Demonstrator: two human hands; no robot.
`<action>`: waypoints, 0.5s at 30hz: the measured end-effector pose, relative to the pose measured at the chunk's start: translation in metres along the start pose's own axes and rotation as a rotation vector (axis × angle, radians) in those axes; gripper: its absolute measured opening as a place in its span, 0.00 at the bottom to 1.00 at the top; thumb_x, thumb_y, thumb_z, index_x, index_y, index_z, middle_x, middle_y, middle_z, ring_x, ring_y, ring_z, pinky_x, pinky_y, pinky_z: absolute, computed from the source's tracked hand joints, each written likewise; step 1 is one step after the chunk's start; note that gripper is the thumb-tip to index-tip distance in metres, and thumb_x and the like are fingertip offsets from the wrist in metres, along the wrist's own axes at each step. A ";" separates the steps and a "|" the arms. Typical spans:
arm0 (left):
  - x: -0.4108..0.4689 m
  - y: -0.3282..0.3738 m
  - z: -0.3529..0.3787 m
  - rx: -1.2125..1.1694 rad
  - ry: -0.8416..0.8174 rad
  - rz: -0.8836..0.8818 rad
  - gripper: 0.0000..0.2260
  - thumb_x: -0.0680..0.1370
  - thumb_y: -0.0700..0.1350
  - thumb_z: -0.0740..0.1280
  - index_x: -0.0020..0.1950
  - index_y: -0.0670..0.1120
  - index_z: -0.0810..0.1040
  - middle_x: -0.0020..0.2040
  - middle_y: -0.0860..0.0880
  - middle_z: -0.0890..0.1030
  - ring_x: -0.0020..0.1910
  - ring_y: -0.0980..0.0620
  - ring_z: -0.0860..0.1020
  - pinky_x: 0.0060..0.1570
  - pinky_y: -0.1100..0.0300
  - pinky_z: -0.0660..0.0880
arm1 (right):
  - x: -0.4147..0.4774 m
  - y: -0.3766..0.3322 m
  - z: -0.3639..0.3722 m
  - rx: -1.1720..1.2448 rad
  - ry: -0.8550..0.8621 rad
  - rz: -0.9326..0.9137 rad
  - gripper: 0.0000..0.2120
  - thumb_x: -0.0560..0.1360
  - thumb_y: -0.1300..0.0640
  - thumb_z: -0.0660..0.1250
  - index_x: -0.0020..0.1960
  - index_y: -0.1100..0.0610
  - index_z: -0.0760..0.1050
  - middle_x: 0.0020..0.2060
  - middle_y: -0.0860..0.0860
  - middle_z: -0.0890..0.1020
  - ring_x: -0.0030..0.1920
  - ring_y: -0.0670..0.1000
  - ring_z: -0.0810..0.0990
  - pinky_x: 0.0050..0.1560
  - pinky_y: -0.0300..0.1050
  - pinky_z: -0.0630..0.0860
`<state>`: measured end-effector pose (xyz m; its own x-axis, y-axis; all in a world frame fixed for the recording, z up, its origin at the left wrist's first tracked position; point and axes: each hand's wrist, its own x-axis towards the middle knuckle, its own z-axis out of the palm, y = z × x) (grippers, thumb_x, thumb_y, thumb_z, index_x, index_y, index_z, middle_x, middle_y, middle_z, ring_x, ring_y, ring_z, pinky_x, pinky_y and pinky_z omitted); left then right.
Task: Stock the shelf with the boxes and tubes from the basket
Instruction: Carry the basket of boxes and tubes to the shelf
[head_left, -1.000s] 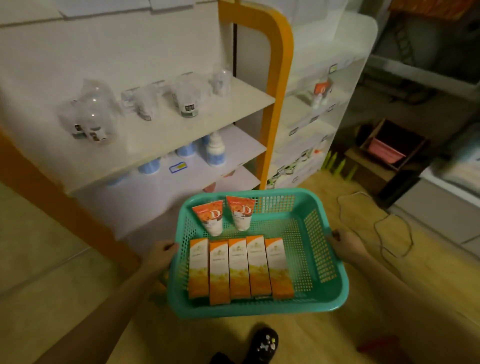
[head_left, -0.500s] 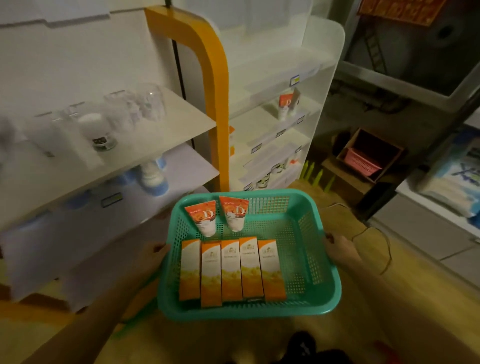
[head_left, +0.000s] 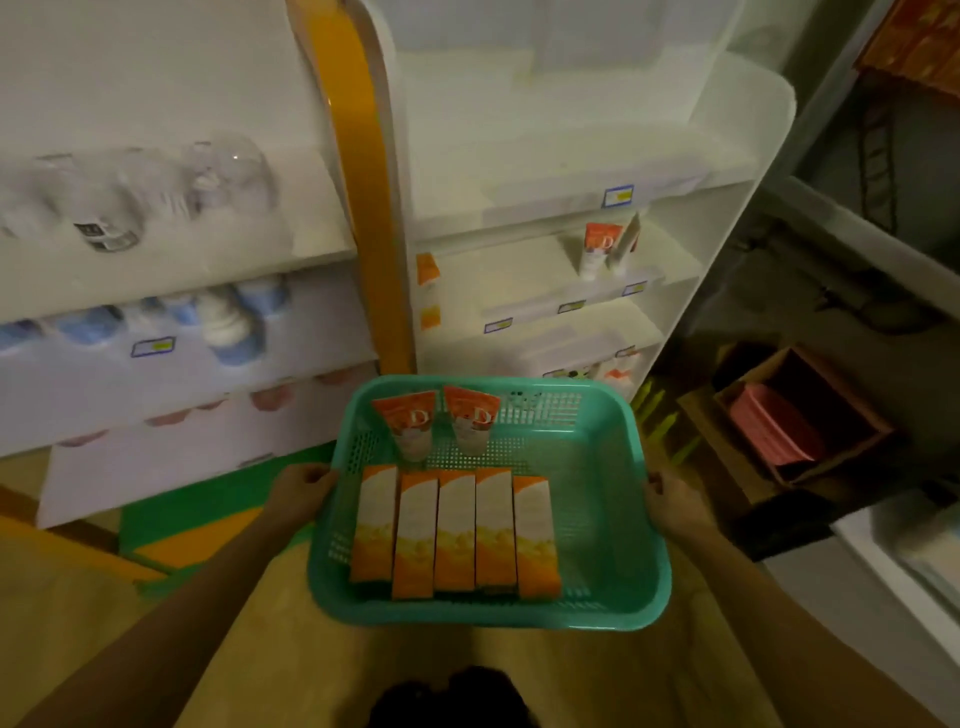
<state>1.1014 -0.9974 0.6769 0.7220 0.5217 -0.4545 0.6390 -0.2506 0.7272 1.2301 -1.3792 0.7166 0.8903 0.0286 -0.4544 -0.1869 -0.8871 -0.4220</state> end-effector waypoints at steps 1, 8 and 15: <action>-0.002 0.008 0.010 0.005 0.007 -0.011 0.10 0.79 0.41 0.61 0.41 0.39 0.78 0.33 0.43 0.75 0.35 0.46 0.74 0.40 0.53 0.72 | 0.012 0.007 -0.008 0.001 -0.006 -0.007 0.17 0.80 0.55 0.53 0.61 0.63 0.71 0.57 0.62 0.78 0.57 0.61 0.76 0.55 0.49 0.72; 0.010 0.059 0.085 -0.033 0.062 -0.071 0.13 0.79 0.41 0.62 0.36 0.40 0.78 0.29 0.46 0.73 0.30 0.51 0.71 0.38 0.57 0.69 | 0.101 0.047 -0.054 0.007 -0.038 -0.054 0.17 0.80 0.54 0.54 0.59 0.64 0.73 0.56 0.64 0.78 0.57 0.62 0.76 0.59 0.53 0.72; 0.048 0.085 0.162 -0.036 0.144 -0.109 0.11 0.79 0.42 0.62 0.39 0.41 0.79 0.33 0.44 0.77 0.34 0.48 0.75 0.41 0.52 0.73 | 0.198 0.070 -0.083 0.060 -0.071 -0.083 0.10 0.80 0.53 0.55 0.51 0.57 0.73 0.52 0.62 0.78 0.51 0.58 0.76 0.53 0.53 0.73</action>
<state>1.2335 -1.1259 0.6337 0.6016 0.6562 -0.4556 0.6999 -0.1582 0.6965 1.4275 -1.4738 0.6625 0.8726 0.1349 -0.4695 -0.1404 -0.8513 -0.5055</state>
